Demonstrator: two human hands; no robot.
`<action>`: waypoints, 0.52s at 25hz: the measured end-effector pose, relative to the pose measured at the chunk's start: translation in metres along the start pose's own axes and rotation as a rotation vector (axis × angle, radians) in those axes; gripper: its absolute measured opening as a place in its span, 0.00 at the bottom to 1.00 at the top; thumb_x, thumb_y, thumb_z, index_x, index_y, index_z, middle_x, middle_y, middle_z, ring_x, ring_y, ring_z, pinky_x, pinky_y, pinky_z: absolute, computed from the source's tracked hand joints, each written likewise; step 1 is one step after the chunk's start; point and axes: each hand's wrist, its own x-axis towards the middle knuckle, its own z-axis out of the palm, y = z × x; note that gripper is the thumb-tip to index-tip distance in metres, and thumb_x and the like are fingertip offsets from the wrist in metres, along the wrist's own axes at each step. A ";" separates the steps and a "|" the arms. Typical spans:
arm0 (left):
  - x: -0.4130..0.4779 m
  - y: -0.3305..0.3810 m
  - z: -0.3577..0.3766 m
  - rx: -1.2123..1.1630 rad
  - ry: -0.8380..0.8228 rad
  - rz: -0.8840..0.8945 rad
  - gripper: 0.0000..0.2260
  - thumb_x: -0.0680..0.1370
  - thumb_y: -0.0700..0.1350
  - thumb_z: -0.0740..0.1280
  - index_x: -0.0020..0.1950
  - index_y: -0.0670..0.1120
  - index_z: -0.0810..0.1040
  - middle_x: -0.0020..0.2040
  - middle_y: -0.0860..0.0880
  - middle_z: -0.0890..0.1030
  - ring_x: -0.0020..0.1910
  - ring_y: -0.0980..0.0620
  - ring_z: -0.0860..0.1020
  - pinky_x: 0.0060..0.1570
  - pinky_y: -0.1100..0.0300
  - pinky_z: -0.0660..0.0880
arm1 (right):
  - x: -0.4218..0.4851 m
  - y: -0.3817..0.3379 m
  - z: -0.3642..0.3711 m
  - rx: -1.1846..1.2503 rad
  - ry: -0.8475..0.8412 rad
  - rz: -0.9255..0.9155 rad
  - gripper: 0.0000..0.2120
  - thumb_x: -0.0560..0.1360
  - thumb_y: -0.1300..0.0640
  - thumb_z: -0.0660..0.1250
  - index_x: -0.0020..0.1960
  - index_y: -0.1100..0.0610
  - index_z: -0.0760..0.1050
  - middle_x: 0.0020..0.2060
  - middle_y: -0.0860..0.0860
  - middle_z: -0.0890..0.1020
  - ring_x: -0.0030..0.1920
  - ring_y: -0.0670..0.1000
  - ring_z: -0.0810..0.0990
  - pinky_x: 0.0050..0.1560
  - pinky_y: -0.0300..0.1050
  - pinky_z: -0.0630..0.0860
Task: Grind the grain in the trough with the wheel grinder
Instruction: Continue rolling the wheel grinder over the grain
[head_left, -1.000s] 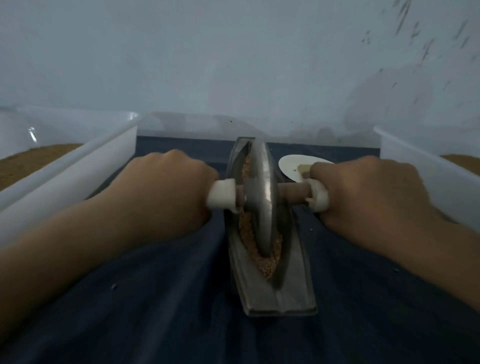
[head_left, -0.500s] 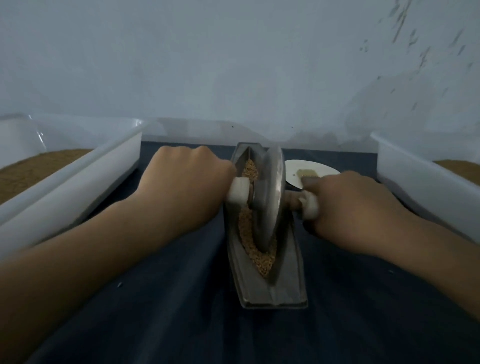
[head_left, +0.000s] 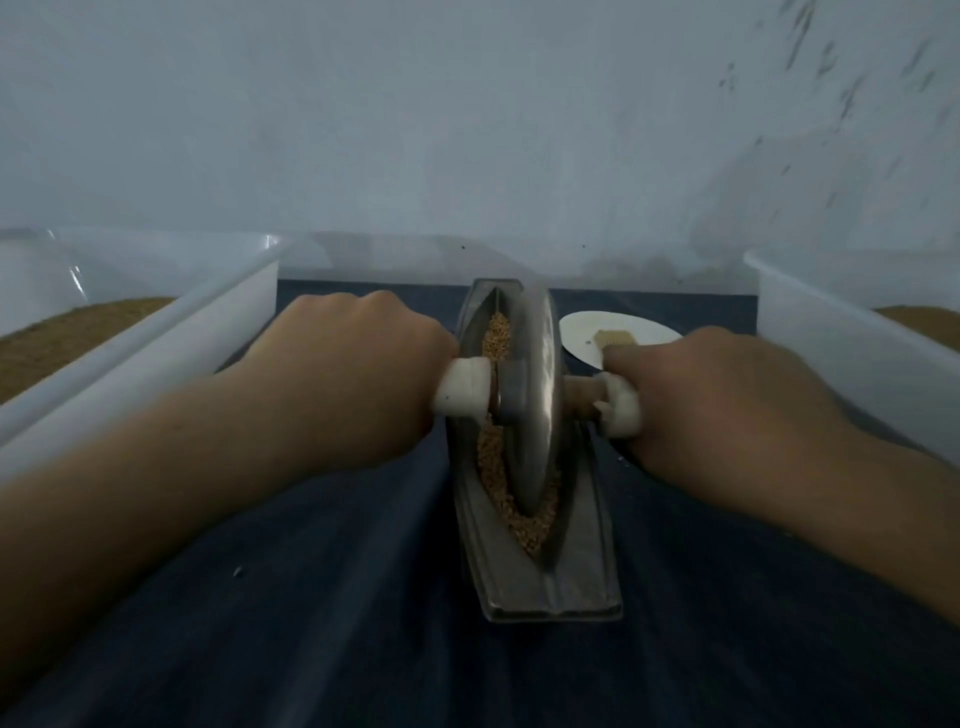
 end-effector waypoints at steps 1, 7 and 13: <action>0.002 -0.004 -0.001 0.003 -0.024 -0.009 0.11 0.63 0.55 0.65 0.32 0.59 0.61 0.26 0.58 0.62 0.21 0.55 0.65 0.24 0.67 0.55 | 0.002 0.002 0.001 0.003 0.004 -0.004 0.12 0.59 0.42 0.65 0.33 0.45 0.64 0.26 0.40 0.52 0.24 0.42 0.49 0.30 0.32 0.46; 0.063 0.013 0.011 0.060 -0.158 -0.248 0.06 0.77 0.46 0.65 0.52 0.50 0.79 0.43 0.47 0.77 0.43 0.43 0.79 0.36 0.53 0.69 | 0.065 -0.008 0.032 0.148 -0.369 0.273 0.05 0.75 0.49 0.68 0.46 0.48 0.74 0.41 0.49 0.79 0.43 0.57 0.79 0.38 0.46 0.69; -0.002 0.003 0.005 -0.033 -0.014 -0.048 0.04 0.67 0.55 0.64 0.37 0.58 0.69 0.29 0.57 0.62 0.26 0.51 0.65 0.26 0.62 0.60 | 0.008 -0.002 0.004 -0.075 0.062 0.002 0.19 0.59 0.45 0.71 0.33 0.47 0.60 0.25 0.41 0.52 0.26 0.38 0.48 0.27 0.33 0.45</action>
